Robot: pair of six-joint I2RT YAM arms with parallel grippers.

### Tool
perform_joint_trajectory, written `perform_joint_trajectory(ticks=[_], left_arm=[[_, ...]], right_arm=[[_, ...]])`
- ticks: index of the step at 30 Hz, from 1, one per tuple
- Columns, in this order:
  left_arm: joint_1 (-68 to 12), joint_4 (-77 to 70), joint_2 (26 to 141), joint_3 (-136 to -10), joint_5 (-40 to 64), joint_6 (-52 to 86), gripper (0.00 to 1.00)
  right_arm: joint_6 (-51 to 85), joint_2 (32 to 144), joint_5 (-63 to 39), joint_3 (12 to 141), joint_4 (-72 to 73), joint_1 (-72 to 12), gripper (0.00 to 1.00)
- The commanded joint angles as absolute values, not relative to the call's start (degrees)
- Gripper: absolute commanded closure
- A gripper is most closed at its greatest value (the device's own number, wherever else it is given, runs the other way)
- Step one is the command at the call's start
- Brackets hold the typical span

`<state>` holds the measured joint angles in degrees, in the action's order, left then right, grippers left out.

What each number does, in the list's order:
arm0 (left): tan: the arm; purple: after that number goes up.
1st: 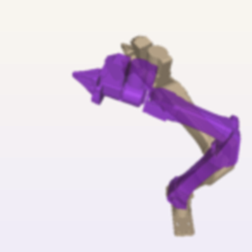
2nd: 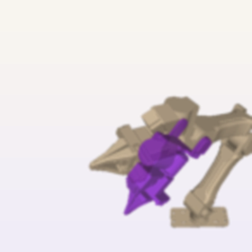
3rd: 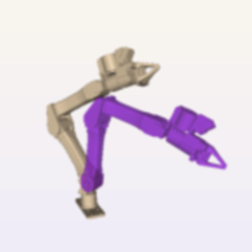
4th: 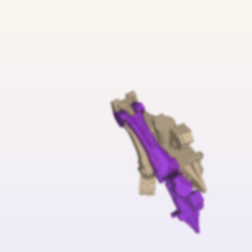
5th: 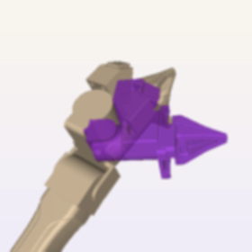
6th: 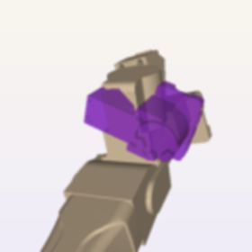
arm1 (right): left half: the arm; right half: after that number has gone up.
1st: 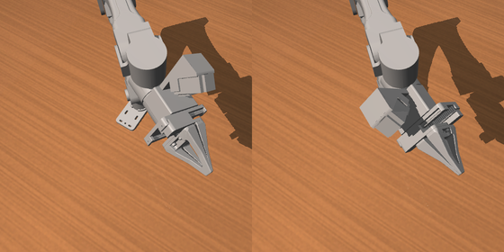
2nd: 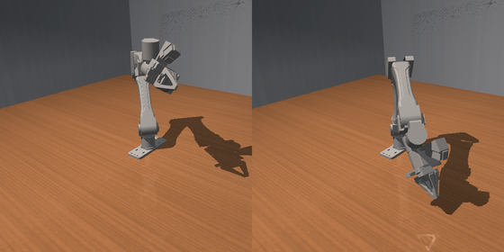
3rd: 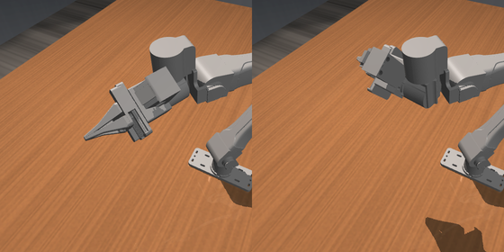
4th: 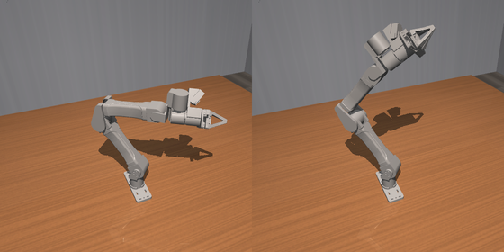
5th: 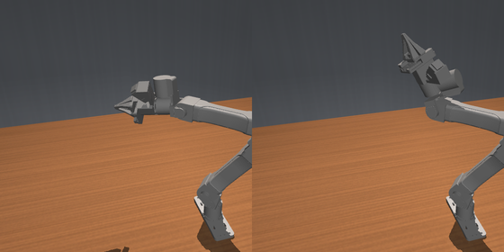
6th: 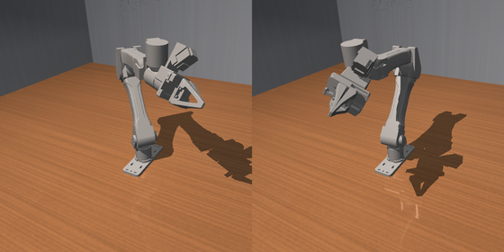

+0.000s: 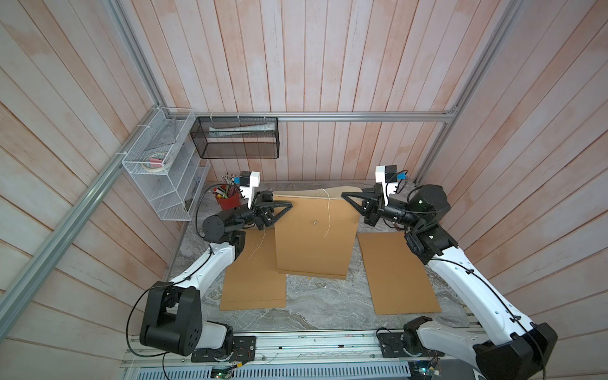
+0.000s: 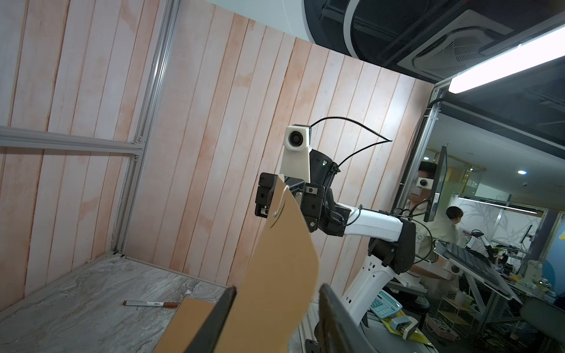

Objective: Open the file bag
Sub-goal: Open the file bag, then place the file bag at the center of the board.

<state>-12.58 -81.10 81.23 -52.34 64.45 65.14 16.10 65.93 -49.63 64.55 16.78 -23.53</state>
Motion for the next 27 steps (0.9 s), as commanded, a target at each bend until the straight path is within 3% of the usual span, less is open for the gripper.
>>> perform_joint_trajectory(ticks=[1, 3, 8, 11, 15, 19, 21, 23, 27], left_arm=[[-12.9, -86.0, 83.1, -54.4, 64.0, 68.8, 0.55], [-12.9, -86.7, 83.8, -54.4, 63.9, 69.2, 0.59], [-12.9, -87.5, 84.4, -54.0, 63.1, 69.4, 0.91], [-12.8, -87.8, 84.5, -53.5, 62.3, 69.3, 0.99], [-12.7, -88.6, 85.0, -52.9, 60.8, 69.6, 1.0], [-12.0, -91.7, 85.9, -52.0, 58.5, 71.8, 1.0], [-11.4, -94.0, 86.7, -51.6, 57.6, 73.7, 1.0], [-10.9, -94.5, 87.3, -51.7, 57.0, 74.5, 1.0], [-10.8, -94.5, 87.9, -51.9, 56.8, 74.5, 1.0]], right_arm=[[16.0, 66.4, -51.0, 65.5, 16.9, -23.5, 1.0], [16.1, 66.5, -51.4, 65.5, 17.0, -23.6, 1.0], [16.1, 66.9, -52.7, 65.3, 16.7, -23.8, 1.0], [16.1, 66.7, -52.9, 64.6, 16.2, -23.9, 1.0], [15.9, 65.7, -51.8, 63.1, 15.8, -23.9, 1.0], [15.4, 63.6, -49.3, 60.5, 16.0, -23.7, 0.66], [15.7, 62.5, -49.2, 58.7, 16.7, -23.6, 0.53], [16.1, 62.0, -49.6, 57.4, 17.2, -23.6, 0.47], [17.0, 63.1, -50.9, 56.0, 17.2, -23.6, 0.45]])
